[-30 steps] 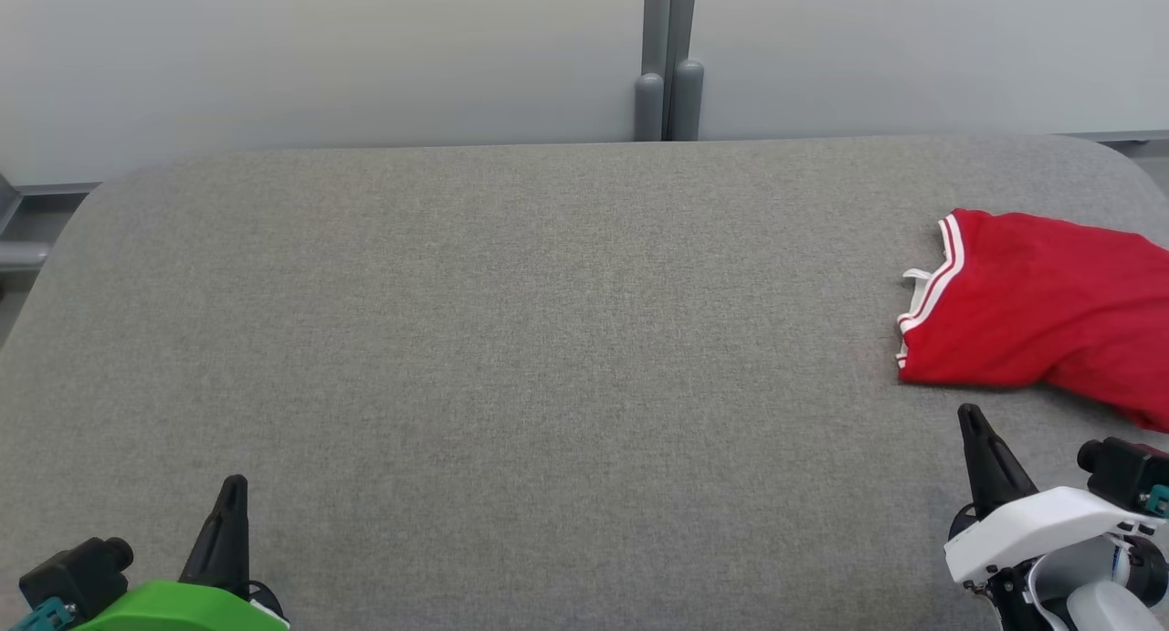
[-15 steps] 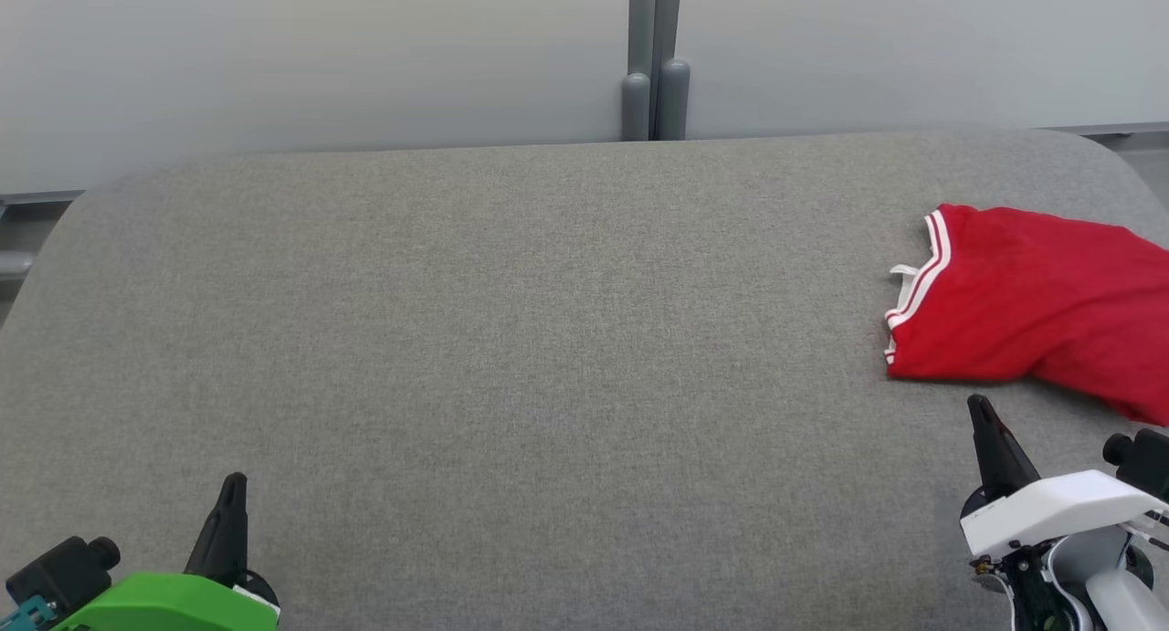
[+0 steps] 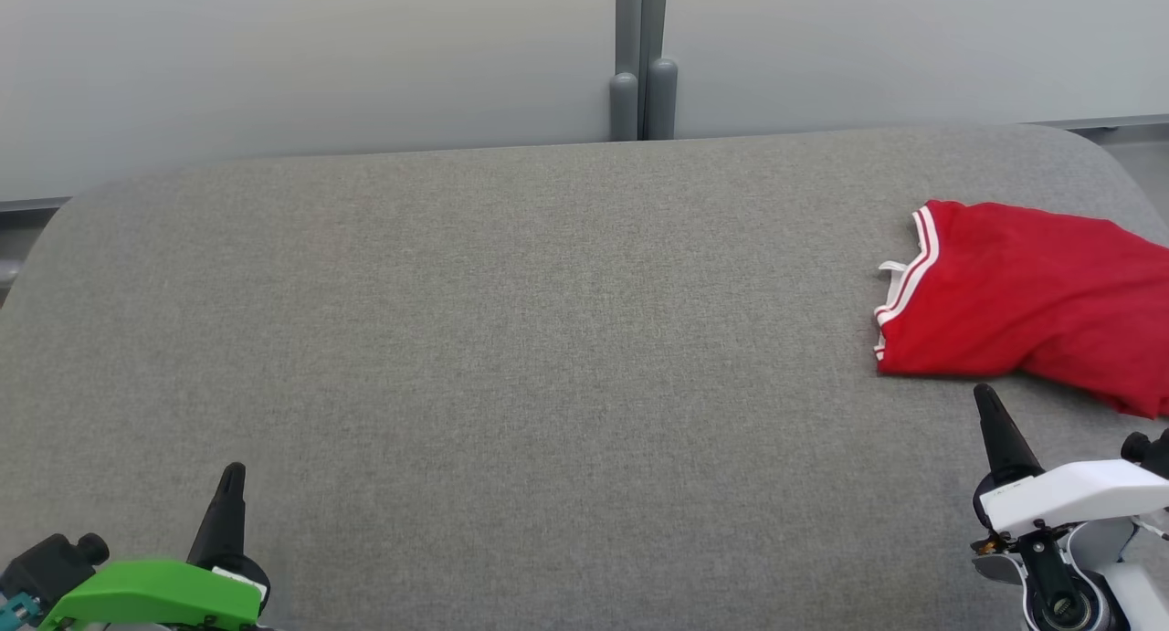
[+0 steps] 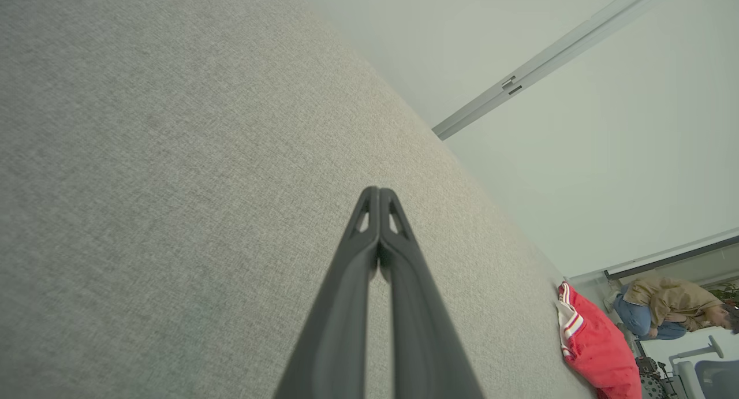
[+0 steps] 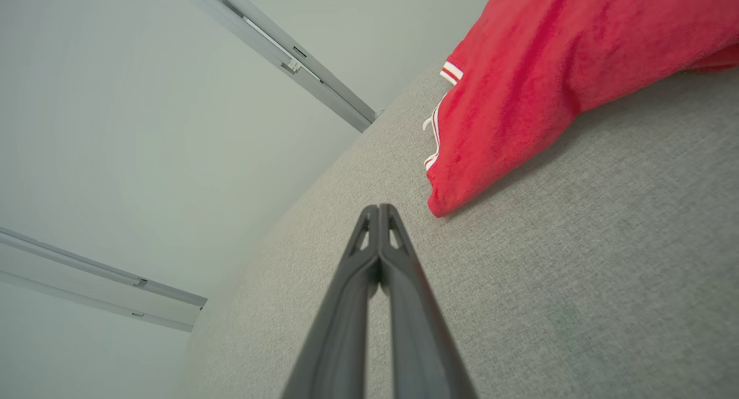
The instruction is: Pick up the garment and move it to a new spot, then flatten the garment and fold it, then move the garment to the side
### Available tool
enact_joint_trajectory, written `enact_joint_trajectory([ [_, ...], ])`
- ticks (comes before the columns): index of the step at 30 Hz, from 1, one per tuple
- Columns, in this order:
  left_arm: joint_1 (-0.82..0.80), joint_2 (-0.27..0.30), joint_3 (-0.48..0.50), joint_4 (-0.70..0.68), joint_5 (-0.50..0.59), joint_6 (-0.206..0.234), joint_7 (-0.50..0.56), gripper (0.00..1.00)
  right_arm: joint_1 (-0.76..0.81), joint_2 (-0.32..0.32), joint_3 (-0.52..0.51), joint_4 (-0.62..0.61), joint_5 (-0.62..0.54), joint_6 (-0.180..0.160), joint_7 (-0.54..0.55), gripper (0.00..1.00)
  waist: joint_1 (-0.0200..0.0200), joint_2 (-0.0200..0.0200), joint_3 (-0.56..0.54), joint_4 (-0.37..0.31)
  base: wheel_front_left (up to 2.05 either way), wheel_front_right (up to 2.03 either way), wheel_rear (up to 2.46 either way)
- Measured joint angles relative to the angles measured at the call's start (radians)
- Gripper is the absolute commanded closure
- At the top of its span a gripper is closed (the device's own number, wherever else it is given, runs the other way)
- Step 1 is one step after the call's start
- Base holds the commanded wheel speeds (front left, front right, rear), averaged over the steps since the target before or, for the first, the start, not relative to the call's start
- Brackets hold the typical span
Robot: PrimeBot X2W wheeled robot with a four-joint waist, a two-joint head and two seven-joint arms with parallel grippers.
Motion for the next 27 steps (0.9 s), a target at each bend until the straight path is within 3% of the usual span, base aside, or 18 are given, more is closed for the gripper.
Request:
enact_joint_trajectory([
  [27,-0.061,-0.069,0.089,0.059,-0.251,-0.063,0.084,1.00,-0.048,0.057,-0.098,0.041,0.339,0.062,0.077,1.00,0.0001,0.0000,0.000,-0.036,0.00,0.00,0.00],
])
